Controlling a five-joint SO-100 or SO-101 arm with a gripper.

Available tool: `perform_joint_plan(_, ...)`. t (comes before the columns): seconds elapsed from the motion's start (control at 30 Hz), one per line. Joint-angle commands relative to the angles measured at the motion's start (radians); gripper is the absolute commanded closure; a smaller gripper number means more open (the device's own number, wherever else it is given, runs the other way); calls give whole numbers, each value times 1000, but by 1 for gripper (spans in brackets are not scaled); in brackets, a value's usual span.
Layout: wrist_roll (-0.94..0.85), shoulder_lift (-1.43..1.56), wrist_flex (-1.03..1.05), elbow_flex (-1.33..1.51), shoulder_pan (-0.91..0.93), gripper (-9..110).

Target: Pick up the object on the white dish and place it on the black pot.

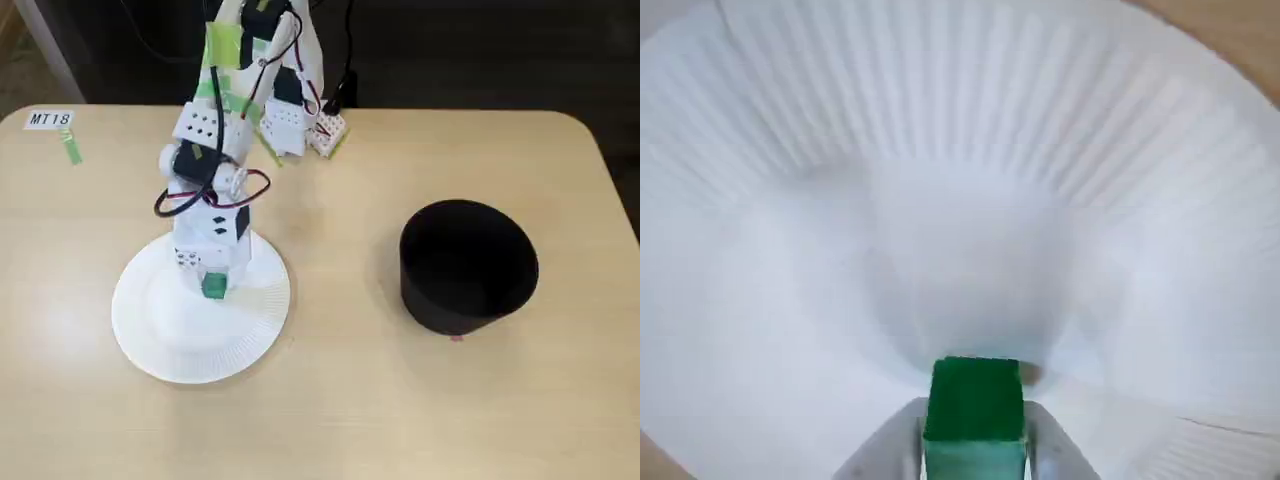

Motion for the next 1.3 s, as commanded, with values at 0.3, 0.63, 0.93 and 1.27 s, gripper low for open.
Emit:
perform_joint_plan(0.3, -135, 17, 3, -67, 17, 101)
perform_joint_plan(0.63, -759, 156, 46, -249, -57, 101)
perform_joint_plan(0.93, -1137, 276, 284, -446, -287, 101)
perform_joint_plan(1.27, -1285, 423, 448, -436, -641, 101)
